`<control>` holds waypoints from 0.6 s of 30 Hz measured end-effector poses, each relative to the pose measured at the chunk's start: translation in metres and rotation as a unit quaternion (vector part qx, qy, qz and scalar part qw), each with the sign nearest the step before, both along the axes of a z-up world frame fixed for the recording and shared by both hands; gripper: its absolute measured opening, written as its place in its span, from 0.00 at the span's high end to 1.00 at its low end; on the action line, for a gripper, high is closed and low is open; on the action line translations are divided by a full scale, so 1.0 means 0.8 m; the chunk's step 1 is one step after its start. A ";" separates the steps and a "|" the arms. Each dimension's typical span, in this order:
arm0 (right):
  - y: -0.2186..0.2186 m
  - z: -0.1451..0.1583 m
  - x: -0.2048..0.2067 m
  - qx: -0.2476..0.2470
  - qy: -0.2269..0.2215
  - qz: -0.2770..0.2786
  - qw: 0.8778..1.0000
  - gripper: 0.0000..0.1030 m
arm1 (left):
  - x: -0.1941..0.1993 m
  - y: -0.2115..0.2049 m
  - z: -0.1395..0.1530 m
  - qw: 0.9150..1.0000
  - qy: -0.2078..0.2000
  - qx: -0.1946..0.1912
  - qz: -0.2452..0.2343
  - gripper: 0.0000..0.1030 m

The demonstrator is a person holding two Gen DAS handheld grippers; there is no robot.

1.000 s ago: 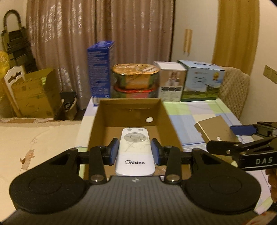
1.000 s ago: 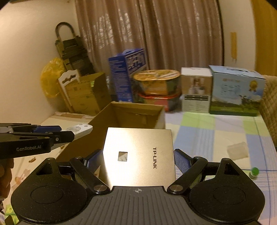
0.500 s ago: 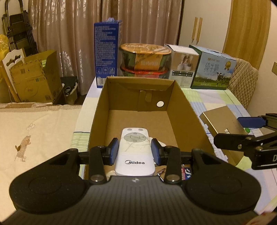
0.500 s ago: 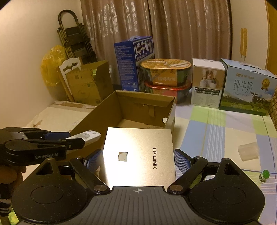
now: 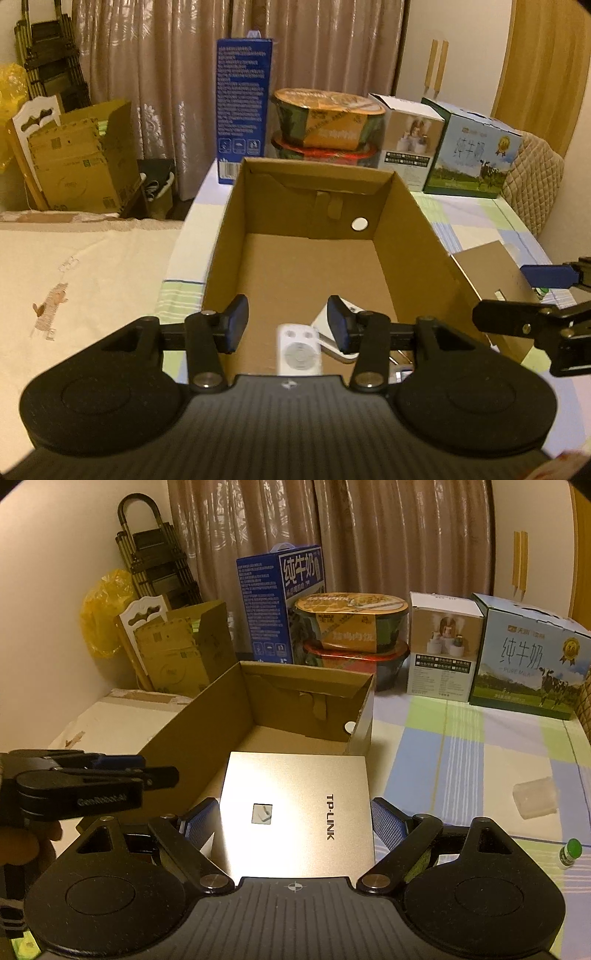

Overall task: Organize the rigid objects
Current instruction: 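Open the left tool dropping the remote while the right tool releases the panel into the box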

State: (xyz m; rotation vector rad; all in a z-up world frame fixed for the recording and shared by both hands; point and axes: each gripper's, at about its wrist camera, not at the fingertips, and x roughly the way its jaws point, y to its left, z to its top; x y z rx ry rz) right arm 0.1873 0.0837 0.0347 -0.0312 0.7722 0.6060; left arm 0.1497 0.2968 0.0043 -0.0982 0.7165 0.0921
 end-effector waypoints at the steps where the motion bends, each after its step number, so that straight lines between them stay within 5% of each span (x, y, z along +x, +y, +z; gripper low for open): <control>1: 0.001 0.000 0.000 0.000 0.001 0.000 1.000 0.18 | -0.001 0.002 0.003 1.000 -0.002 0.001 0.001 0.60; 18: 0.022 0.013 -0.006 0.025 0.016 0.011 1.000 0.18 | -0.033 0.016 0.020 1.000 -0.006 0.008 0.011 0.55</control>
